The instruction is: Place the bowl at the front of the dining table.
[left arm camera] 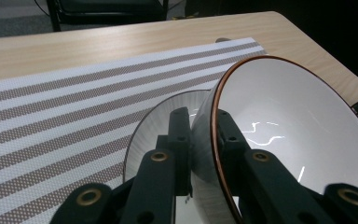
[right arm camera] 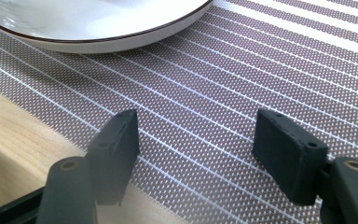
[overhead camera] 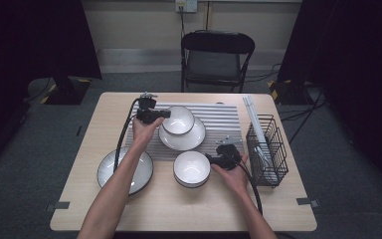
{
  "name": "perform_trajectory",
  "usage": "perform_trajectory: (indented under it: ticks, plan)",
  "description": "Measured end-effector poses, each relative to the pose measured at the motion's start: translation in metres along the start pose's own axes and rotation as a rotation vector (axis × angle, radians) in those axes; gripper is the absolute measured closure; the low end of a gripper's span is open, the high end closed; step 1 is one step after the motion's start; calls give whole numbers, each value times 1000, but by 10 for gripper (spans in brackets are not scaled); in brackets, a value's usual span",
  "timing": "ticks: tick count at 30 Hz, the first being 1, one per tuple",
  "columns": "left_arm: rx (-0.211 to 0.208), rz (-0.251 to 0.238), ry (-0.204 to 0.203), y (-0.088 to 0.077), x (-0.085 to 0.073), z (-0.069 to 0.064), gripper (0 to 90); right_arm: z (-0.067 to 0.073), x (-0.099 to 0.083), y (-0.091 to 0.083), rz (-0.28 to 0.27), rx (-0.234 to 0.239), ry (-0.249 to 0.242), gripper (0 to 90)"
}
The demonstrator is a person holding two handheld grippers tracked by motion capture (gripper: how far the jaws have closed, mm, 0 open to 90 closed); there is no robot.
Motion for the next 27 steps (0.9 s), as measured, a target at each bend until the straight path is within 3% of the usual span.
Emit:
perform_trajectory:
  ticks: [18, 27]
  plan:
    - [10, 61, -42, 26, -20, 6, 794, 0, 0, 0, 0, 1, -1, 310]
    - [7, 53, -60, 31, -21, 6, 794, 0, 0, 0, 0, 0, -1, 310]
Point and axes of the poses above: each handheld gripper's, and its own axes: y roughly forward along the jaws, x roughly out of its top, z roughly to its left, the point moved 3 cm from there along y, roughly forward along the jaws, and after that the axes turned 8 degrees about y, right-handed, at the moved point
